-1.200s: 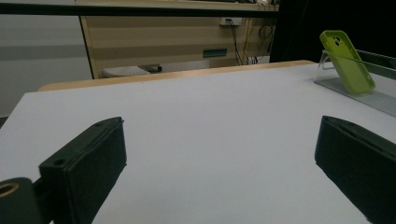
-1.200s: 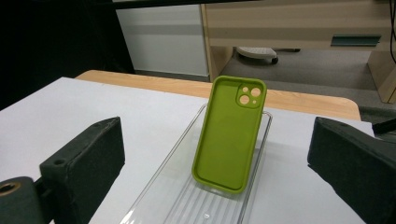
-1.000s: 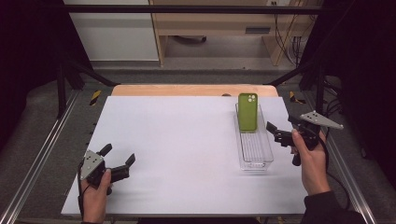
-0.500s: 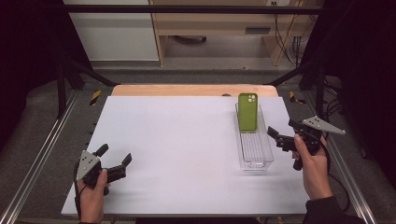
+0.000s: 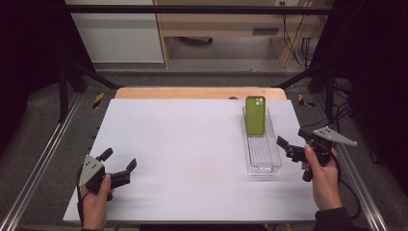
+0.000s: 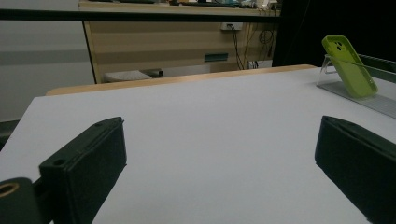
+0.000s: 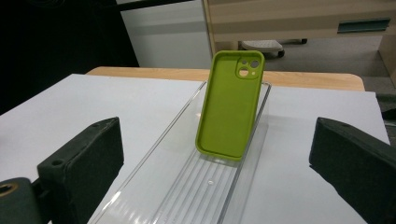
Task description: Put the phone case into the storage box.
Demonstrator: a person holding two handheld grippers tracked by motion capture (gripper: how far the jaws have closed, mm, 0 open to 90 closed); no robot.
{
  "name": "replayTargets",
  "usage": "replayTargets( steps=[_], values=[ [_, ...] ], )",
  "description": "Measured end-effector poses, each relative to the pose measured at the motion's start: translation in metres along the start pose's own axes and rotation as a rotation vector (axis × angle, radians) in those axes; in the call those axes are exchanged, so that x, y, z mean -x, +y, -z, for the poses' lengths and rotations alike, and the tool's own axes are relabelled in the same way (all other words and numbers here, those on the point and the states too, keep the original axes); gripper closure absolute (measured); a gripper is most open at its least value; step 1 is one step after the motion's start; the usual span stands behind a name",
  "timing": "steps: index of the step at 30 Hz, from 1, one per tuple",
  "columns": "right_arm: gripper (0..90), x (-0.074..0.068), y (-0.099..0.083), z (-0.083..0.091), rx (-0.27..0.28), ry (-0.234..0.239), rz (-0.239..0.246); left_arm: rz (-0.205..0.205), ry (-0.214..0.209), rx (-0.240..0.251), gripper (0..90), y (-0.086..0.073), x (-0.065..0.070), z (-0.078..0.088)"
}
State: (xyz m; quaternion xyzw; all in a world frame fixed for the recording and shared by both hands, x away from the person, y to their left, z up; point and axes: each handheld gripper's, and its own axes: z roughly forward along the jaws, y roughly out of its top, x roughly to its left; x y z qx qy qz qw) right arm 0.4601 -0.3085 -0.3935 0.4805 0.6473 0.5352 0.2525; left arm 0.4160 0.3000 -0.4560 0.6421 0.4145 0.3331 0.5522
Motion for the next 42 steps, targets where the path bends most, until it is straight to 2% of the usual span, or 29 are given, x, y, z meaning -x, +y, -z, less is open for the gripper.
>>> replayTargets(
  steps=[11, 20, 29, 36, 42],
  values=[
    [3.5, 0.005, -0.013, 0.009, -0.006, -0.018, -0.002, -0.011, -0.004, -0.007, 1.7, 0.0, 0.002, -0.001],
    [3.5, 0.007, -0.024, 0.02, -0.003, -0.03, -0.001, -0.004, -0.003, -0.006, 1.7, 0.0, 0.001, -0.001],
    [3.5, 0.011, -0.039, 0.03, 0.01, -0.061, -0.005, -0.004, -0.008, -0.006, 1.7, 0.0, 0.001, -0.001],
    [3.5, 0.007, -0.049, 0.037, 0.027, -0.083, 0.022, 0.005, -0.007, -0.003, 1.7, 0.0, 0.0, 0.0],
    [3.5, -0.001, -0.056, 0.041, 0.049, -0.089, 0.059, 0.03, -0.005, 0.003, 1.7, 0.0, -0.001, 0.003]
  ],
)
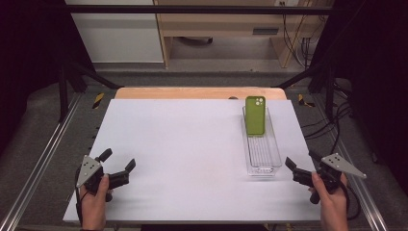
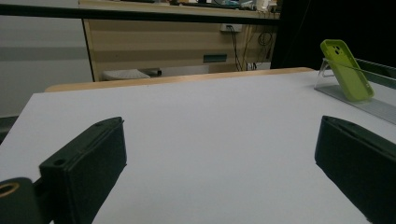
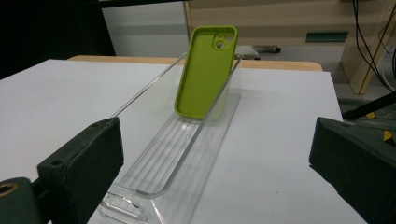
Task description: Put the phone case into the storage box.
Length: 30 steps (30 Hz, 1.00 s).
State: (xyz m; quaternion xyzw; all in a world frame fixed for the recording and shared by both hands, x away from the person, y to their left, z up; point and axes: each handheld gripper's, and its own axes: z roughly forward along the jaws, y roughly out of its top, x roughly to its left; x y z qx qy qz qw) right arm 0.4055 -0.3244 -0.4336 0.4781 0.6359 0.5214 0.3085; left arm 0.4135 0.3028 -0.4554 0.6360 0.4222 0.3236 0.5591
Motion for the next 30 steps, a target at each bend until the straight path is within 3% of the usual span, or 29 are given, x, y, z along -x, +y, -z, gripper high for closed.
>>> replayTargets(
  steps=[8, 14, 22, 30],
  values=[
    [3.9, -0.007, -0.012, -0.003, 0.036, 0.013, 0.031, -0.027, -0.02, -0.007, 1.8, 0.001, 0.008, 0.004],
    [3.9, -0.012, -0.018, -0.007, 0.088, 0.04, 0.065, -0.042, -0.048, -0.007, 2.7, 0.0, 0.006, 0.01],
    [3.5, -0.018, -0.026, -0.015, 0.114, 0.075, 0.108, -0.057, -0.063, -0.014, 2.6, -0.001, 0.01, 0.012],
    [3.1, -0.021, -0.024, -0.021, 0.129, 0.087, 0.112, -0.072, -0.067, 0.011, 2.6, -0.003, 0.012, 0.016]
  ],
)
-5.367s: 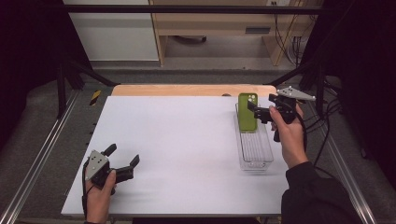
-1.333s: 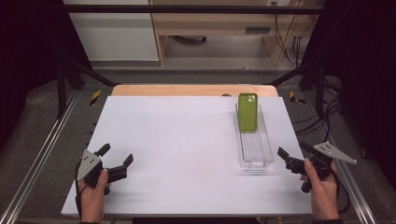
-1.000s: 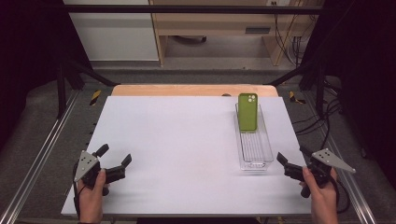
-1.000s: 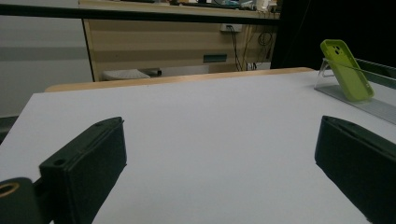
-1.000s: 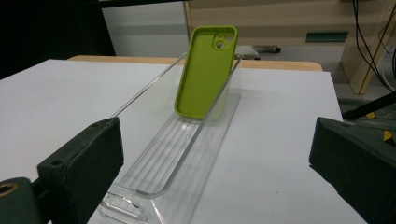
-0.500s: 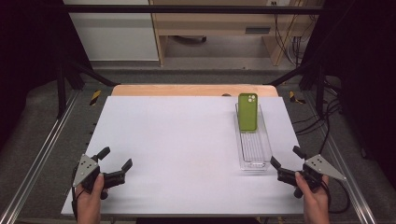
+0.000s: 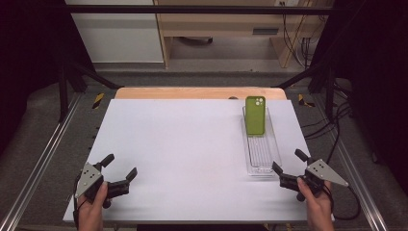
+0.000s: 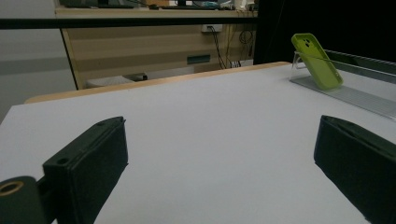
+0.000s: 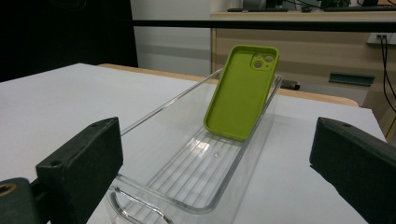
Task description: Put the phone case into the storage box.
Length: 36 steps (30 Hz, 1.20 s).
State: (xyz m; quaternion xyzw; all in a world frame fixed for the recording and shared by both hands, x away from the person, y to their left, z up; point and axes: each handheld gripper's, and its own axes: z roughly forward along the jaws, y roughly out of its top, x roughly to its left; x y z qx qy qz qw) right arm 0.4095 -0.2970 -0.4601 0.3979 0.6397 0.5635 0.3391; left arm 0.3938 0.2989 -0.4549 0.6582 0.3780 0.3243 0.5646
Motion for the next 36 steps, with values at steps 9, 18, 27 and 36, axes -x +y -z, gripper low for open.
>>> replayTargets(
  steps=[9, 18, 27, 36],
  values=[
    [3.5, -0.008, 0.004, -0.014, 0.004, 0.036, 0.016, -0.017, -0.036, -0.004, 4.0, -0.002, 0.004, -0.003],
    [4.0, -0.01, -0.001, -0.018, -0.012, 0.062, 0.014, -0.031, -0.068, -0.017, 3.8, -0.003, 0.011, -0.001],
    [3.9, -0.009, -0.014, -0.012, -0.026, 0.079, 0.027, -0.006, -0.063, 0.004, 3.6, -0.003, 0.01, -0.001],
    [3.5, -0.017, -0.017, -0.008, -0.025, 0.118, 0.072, -0.011, -0.073, 0.023, 3.3, 0.0, 0.015, 0.001]
  ],
)
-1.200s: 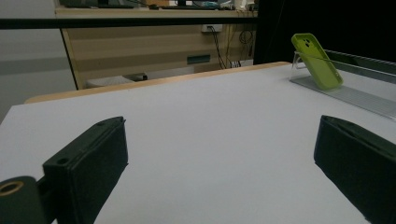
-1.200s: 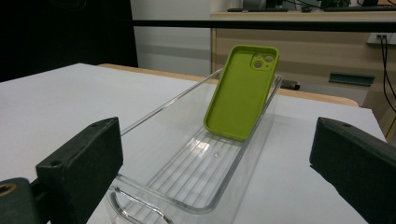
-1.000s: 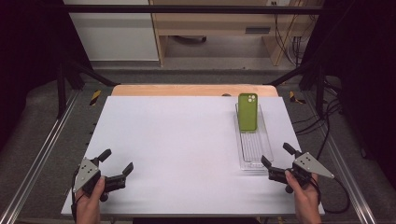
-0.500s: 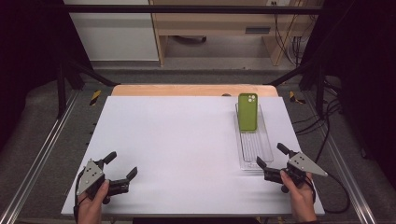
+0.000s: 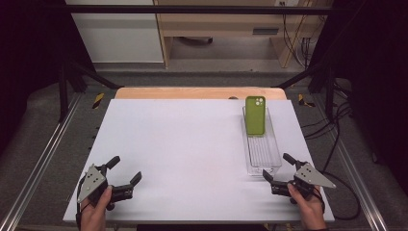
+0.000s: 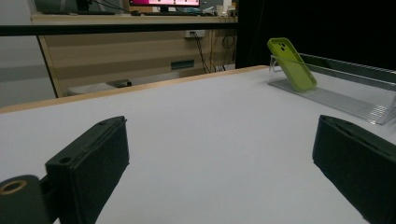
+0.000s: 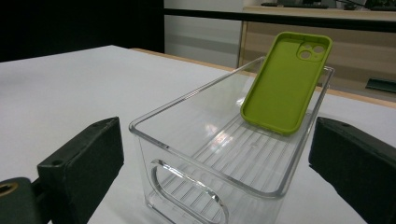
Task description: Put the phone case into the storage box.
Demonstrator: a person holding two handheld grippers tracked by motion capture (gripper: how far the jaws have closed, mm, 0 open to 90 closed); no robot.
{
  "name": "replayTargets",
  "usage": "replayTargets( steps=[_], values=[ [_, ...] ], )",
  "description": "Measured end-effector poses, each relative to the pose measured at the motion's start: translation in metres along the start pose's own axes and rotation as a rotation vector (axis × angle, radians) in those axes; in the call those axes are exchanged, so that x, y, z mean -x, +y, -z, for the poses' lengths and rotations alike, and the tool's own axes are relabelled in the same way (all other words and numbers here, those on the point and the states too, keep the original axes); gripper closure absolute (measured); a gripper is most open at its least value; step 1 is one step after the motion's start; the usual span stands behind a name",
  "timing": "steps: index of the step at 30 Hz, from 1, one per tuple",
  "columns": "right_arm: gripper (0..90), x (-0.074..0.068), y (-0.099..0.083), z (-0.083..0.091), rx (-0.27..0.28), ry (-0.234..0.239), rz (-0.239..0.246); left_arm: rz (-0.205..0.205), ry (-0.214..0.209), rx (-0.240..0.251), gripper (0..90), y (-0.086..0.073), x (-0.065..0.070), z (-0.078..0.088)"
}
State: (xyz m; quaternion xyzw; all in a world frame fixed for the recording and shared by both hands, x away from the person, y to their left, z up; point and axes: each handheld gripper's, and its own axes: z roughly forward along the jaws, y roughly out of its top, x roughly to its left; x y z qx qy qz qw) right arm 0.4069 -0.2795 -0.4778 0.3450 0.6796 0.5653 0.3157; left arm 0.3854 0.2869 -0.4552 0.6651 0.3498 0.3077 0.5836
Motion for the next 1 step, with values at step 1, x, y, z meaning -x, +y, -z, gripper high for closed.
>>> replayTargets(
  steps=[1],
  values=[
    [3.5, -0.0001, -0.0001, 0.0003, -0.002, 0.001, 0.005, -0.004, 0.0, -0.003, 3.3, 0.0, 0.0005, 0.0003]
  ],
)
